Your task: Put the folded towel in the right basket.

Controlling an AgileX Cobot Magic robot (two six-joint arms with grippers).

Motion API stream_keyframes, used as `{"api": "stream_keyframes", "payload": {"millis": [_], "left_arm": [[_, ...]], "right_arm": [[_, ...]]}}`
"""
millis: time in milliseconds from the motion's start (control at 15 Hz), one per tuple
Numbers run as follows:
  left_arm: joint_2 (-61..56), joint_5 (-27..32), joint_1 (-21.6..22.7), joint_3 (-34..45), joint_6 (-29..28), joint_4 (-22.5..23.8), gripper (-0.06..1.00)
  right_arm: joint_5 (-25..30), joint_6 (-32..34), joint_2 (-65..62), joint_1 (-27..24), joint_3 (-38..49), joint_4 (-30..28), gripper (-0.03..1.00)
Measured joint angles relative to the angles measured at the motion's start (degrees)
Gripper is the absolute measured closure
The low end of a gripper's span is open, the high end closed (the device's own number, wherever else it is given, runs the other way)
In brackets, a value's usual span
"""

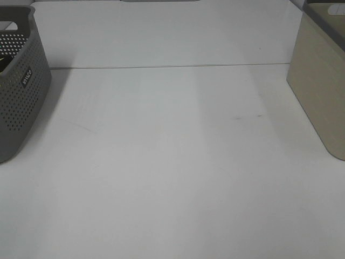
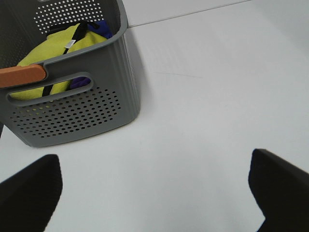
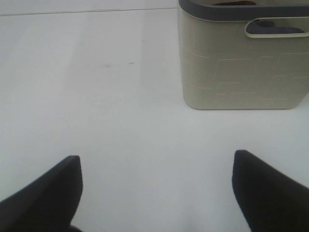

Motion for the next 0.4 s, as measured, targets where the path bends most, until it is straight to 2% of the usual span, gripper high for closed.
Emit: {"api": "stream_keyframes", "payload": {"millis": [400], "left_arm": [[0.00,0.00,0.00,0.00,0.00,0.00,-0.04]], "right_arm": [[0.00,0.00,0.00,0.00,0.00,0.00,0.18]]}}
